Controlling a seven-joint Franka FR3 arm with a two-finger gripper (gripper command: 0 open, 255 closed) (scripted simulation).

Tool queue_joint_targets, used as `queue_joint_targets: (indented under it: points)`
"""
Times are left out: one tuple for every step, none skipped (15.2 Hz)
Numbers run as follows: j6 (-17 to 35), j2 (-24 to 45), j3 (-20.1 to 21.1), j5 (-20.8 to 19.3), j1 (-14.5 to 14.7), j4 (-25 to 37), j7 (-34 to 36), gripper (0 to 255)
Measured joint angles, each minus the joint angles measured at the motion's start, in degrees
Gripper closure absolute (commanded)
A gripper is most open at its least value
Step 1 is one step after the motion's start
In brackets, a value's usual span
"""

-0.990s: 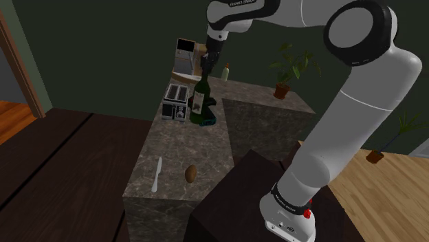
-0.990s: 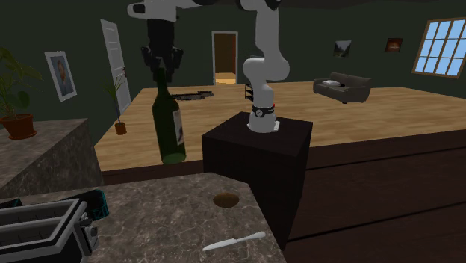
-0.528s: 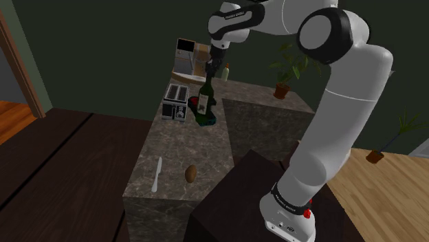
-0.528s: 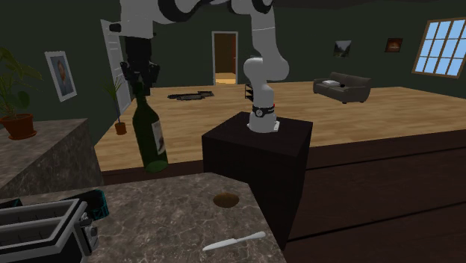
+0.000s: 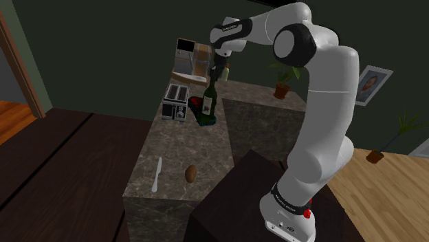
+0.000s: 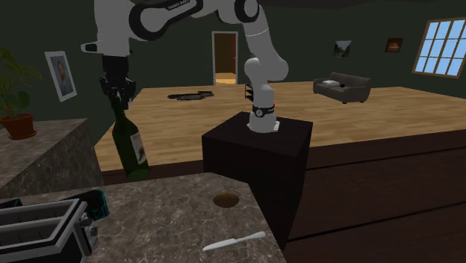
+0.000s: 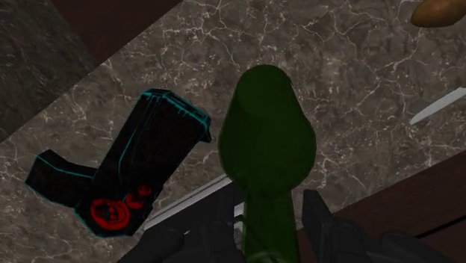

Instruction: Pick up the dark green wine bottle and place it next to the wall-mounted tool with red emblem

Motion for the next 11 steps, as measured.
queue_joint_targets:
  points:
    - [-0.48, 2.10, -0.05, 0.38, -0.72, 2.50, -0.75, 255]
    - [-0.47, 3.82, -0.07, 0.74, -1.37, 4.18, -1.46, 255]
    - [-0.75, 6.17, -0.06, 1.15, -2.18, 6.78, -2.25, 255]
    - [-0.63, 7.78, -0.09, 1.49, -2.96, 8.19, -3.06, 255]
    - [-1.12, 10.03, -0.08, 1.84, -3.83, 10.89, -3.81, 255]
    - [-1.70, 11.66, -0.06, 2.06, -4.45, 13.06, -4.29, 255]
    - [-1.30, 12.18, -0.05, 2.18, -4.71, 13.17, -4.60, 255]
    - [-0.93, 12.84, 0.00, 2.25, -4.76, 13.48, -4.63, 255]
    - [-0.40, 13.06, 0.03, 2.33, -4.87, 13.15, -4.84, 255]
    - [0.25, 13.48, 0.08, 2.40, -4.86, 12.94, -4.86, 255]
    - [0.61, 14.15, 0.13, 2.50, -4.99, 13.25, -4.98, 255]
